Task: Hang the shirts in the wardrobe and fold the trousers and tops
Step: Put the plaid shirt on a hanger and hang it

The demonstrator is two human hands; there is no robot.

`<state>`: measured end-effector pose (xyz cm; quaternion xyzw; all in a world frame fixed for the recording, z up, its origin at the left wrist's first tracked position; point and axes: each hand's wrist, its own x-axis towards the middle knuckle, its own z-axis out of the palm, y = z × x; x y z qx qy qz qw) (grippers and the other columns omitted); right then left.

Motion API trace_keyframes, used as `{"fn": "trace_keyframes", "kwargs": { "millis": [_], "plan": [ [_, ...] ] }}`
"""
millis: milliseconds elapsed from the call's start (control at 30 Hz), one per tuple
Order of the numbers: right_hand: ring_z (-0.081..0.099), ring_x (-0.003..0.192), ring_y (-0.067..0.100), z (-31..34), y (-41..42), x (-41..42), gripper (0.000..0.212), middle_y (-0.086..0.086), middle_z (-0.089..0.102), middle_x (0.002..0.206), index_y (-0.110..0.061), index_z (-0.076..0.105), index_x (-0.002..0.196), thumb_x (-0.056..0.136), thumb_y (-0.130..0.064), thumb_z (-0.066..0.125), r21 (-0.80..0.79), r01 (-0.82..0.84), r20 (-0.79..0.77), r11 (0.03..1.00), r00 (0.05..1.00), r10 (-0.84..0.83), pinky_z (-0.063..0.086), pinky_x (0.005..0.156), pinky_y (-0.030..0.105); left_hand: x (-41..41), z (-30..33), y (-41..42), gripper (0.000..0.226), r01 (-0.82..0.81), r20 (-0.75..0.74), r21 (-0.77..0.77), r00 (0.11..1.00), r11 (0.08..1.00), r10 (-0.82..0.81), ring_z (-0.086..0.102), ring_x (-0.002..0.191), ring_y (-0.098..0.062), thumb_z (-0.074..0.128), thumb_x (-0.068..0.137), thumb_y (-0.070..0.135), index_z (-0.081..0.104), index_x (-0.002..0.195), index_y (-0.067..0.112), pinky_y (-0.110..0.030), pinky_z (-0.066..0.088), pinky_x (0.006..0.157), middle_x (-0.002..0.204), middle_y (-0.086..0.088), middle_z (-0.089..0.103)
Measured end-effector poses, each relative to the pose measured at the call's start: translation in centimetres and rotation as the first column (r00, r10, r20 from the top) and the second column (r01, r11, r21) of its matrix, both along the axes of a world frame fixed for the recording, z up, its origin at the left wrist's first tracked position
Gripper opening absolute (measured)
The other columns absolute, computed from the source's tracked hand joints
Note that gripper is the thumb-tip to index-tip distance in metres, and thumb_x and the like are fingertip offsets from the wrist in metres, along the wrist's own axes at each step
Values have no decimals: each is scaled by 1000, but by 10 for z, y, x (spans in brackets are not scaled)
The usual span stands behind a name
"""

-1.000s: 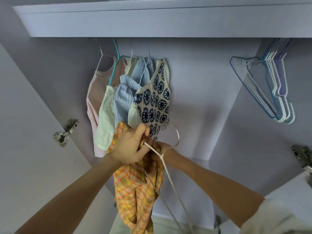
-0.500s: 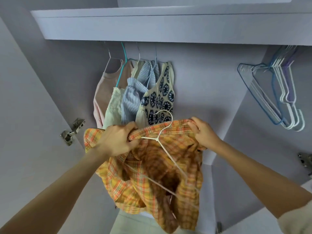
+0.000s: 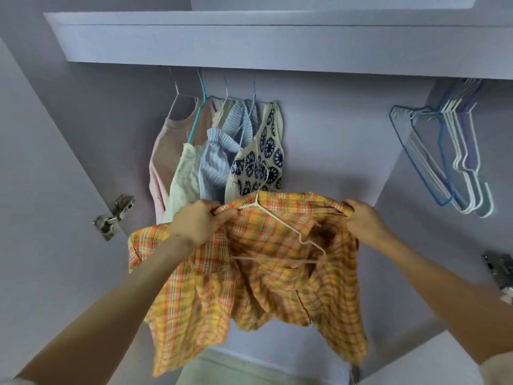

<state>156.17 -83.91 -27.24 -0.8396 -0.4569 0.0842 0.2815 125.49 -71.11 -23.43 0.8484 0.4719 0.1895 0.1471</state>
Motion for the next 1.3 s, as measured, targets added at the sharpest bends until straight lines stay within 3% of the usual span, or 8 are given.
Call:
{"fn": "trace_keyframes", "kwargs": {
  "millis": [200, 433, 533, 633, 833, 967, 1133, 1300],
  "plan": [
    [59, 81, 28, 49, 4, -18, 35, 9, 65, 97, -14, 55, 116, 83, -19, 65, 126, -49, 140, 991, 990, 31, 47, 66, 34, 14, 7, 0, 43, -176, 88, 258, 984, 950, 158, 52, 57, -26, 48, 85, 58, 51, 69, 19, -27, 33, 48, 52, 2, 46],
    [60, 64, -3, 72, -23, -64, 45, -20, 63, 65, -31, 62, 69, 76, -71, 44, -456, -609, -284, 649, 791, 542, 49, 62, 14, 12, 9, 10, 42, -88, 454, -279, 866, 956, 212, 53, 56, -14, 63, 77, 57, 57, 51, 25, -26, 38, 53, 54, 4, 56],
    [66, 74, 8, 75, -8, -60, 35, -10, 70, 77, -25, 69, 79, 91, -47, 46, -71, -383, 37, 921, 922, 386, 52, 77, 28, 10, 9, 5, 54, 23, 426, -332, 896, 943, 128, 33, 39, -8, 63, 73, 61, 52, 39, 21, -24, 28, 45, 39, 9, 36],
    [53, 101, 6, 84, 10, -79, 37, -8, 59, 108, -15, 57, 122, 91, -35, 53, 176, -462, 149, 870, 886, 440, 41, 93, 25, 12, 16, -5, 61, 130, 433, -313, 901, 941, 20, 20, 35, -9, 58, 62, 71, 29, 39, 22, -15, 19, 38, 36, 11, 22],
    [49, 69, -2, 84, 40, -119, 29, -9, 55, 75, -11, 62, 84, 99, -19, 38, 441, -167, -309, 882, 894, 324, 37, 61, 8, 13, 16, -25, 52, 289, 417, -215, 891, 933, -180, 26, 42, -7, 45, 75, 65, 34, 53, 19, -21, 26, 48, 43, 10, 28],
    [53, 78, -1, 85, 47, -117, 40, -7, 64, 73, -15, 57, 64, 95, -6, 33, 534, -23, -372, 845, 891, 259, 40, 74, 13, 1, 15, -28, 38, 375, 302, -121, 896, 919, -326, 49, 59, -2, 52, 85, 53, 63, 85, 17, -18, 40, 61, 67, 11, 55],
    [62, 94, 21, 84, 53, -95, 41, 6, 65, 74, -19, 50, 59, 96, -7, 35, 594, 228, -489, 771, 864, 121, 44, 91, 29, -34, -10, -14, 57, 282, 115, -364, 959, 888, -258, 54, 99, -5, 66, 80, 46, 46, 129, 26, -14, 41, 84, 110, 11, 58],
    [59, 58, 9, 77, 53, -73, 35, 0, 53, 68, -19, 47, 66, 83, 7, 31, 575, 389, -590, 719, 807, 36, 45, 61, 14, -51, -37, -15, 37, 253, 279, -142, 938, 957, -207, 50, 57, 0, 58, 73, 56, 61, 77, 20, -13, 38, 58, 60, 13, 53]
  ]
}}
